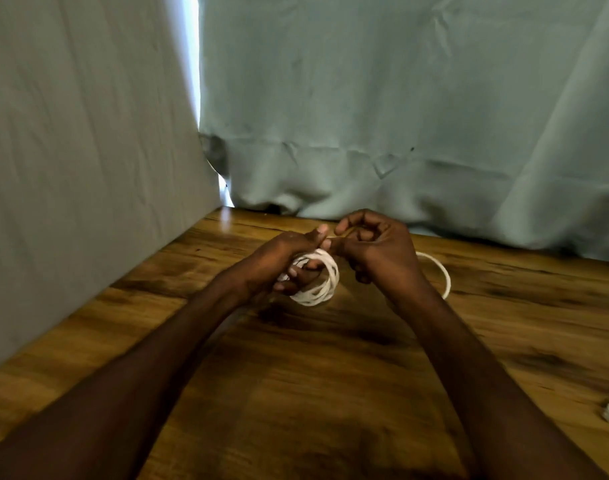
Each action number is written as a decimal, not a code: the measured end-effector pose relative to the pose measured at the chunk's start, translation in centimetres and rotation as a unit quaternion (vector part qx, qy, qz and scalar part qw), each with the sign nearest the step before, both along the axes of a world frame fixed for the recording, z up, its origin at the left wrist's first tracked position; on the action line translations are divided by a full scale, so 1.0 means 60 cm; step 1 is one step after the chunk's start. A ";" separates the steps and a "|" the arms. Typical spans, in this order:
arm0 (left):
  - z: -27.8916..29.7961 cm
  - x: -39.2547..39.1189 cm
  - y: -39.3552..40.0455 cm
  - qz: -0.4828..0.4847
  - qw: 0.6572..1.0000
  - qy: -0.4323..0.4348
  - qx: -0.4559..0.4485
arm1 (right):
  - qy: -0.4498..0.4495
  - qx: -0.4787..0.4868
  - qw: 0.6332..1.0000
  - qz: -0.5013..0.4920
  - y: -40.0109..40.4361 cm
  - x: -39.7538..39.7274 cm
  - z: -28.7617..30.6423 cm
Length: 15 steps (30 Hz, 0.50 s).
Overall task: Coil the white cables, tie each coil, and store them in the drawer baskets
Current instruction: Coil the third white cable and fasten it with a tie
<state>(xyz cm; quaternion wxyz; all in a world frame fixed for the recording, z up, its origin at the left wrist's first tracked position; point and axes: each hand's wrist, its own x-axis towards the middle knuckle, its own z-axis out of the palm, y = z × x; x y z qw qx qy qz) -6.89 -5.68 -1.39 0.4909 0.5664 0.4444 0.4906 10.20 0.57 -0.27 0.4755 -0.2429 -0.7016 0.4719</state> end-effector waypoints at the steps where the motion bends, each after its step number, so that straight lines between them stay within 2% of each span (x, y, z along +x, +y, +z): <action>1: -0.001 0.002 0.002 0.015 1.000 -0.011 0.002 | -0.005 0.009 1.000 -0.017 0.004 0.000 -0.003; 4: -0.006 0.004 0.013 0.054 0.996 -0.072 -0.013 | -0.061 0.040 0.996 -0.052 0.015 0.000 -0.017; 6: -0.005 -0.004 0.020 0.074 0.992 -0.100 -0.019 | -0.130 0.094 0.983 -0.084 0.025 0.000 -0.028; 10: 0.002 -0.055 0.032 0.166 0.955 -0.244 -0.016 | -0.276 0.239 0.916 -0.166 0.035 0.007 -0.039; 12: -0.001 -0.085 0.038 0.192 0.931 -0.310 -0.003 | -0.316 0.252 0.905 -0.134 0.025 0.002 -0.041; 15: -0.012 -0.115 0.050 0.222 0.907 -0.358 0.011 | -0.337 0.249 0.908 -0.033 0.004 -0.017 -0.047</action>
